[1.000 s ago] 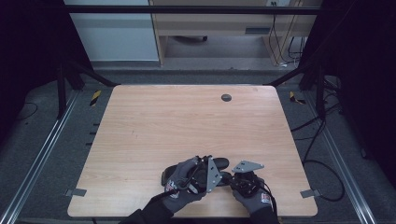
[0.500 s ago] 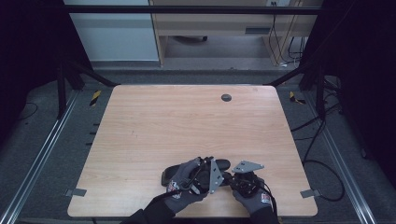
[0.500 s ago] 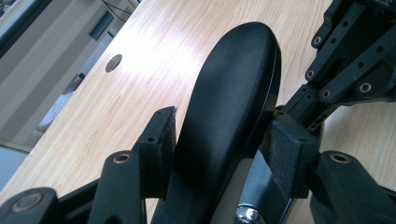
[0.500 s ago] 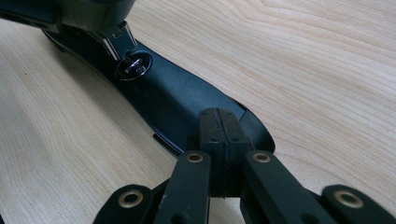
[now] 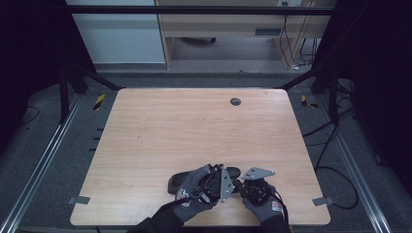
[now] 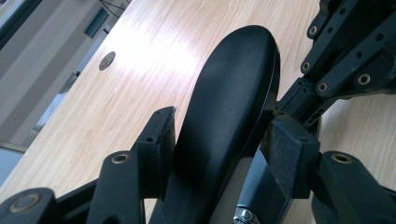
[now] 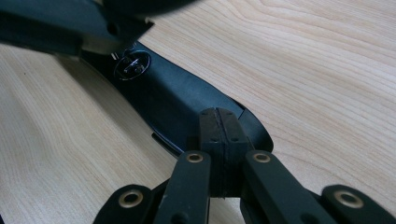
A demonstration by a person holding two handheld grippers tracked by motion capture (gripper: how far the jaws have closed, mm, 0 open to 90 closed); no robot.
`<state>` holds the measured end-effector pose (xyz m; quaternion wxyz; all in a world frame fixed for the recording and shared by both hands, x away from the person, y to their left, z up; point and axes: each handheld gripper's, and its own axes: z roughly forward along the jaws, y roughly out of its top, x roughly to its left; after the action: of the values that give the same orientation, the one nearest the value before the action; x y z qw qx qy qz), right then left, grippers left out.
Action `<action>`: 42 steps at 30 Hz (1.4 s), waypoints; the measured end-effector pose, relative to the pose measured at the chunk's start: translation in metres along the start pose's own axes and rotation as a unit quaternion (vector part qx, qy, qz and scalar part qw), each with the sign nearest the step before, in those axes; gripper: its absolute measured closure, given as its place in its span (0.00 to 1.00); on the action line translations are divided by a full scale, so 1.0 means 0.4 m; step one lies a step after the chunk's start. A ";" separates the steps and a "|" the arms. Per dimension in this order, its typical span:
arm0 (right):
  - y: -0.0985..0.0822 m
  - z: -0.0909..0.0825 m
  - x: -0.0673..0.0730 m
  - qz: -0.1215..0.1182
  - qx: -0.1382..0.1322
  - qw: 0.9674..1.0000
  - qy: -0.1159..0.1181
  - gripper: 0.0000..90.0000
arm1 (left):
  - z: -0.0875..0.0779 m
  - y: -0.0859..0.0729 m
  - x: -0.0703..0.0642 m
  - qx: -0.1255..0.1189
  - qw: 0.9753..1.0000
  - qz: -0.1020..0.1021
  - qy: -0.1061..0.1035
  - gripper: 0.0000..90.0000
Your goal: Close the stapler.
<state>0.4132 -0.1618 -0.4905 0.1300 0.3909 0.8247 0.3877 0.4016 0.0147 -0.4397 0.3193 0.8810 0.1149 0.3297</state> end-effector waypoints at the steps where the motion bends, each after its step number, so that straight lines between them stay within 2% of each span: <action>1: 0.000 0.000 0.000 0.000 0.000 1.000 -0.001 1.00 | 0.001 0.000 -0.001 0.001 1.000 -0.001 -0.001 0.51; 9: -0.001 -0.001 0.000 0.002 0.000 1.000 -0.001 1.00 | 0.010 -0.003 -0.010 0.005 1.000 0.007 -0.006 0.50; 18: -0.002 -0.001 -0.002 0.006 -0.002 1.000 0.003 1.00 | 0.010 -0.003 -0.009 0.004 1.000 0.006 -0.008 0.50; 24: -0.001 -0.005 -0.001 0.003 0.005 1.000 -0.001 1.00 | 0.010 -0.002 -0.009 0.003 1.000 0.003 -0.009 0.49; 26: -0.001 -0.007 -0.004 0.003 -0.001 1.000 -0.003 0.99 | 0.009 -0.002 -0.008 0.003 1.000 0.001 -0.010 0.49; 30: -0.002 -0.018 -0.013 0.008 -0.007 1.000 -0.009 0.97 | 0.006 -0.002 -0.004 -0.005 1.000 -0.012 -0.020 0.45; 35: -0.003 -0.031 -0.027 0.019 -0.019 0.999 -0.018 0.94 | -0.011 0.004 -0.005 -0.016 1.000 -0.009 -0.026 0.43; 40: -0.005 -0.045 -0.042 0.026 -0.031 0.999 -0.029 0.90 | -0.033 0.001 0.002 -0.027 0.999 -0.018 -0.037 0.39; 42: -0.005 -0.048 -0.047 0.029 -0.035 0.998 -0.031 0.89 | -0.043 -0.004 0.009 -0.033 0.998 -0.029 -0.040 0.39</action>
<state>0.4145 -0.1870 -0.4808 0.1583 0.4214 0.7946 0.4073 0.3932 0.0258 -0.4290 0.3620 0.8786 0.1170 0.2886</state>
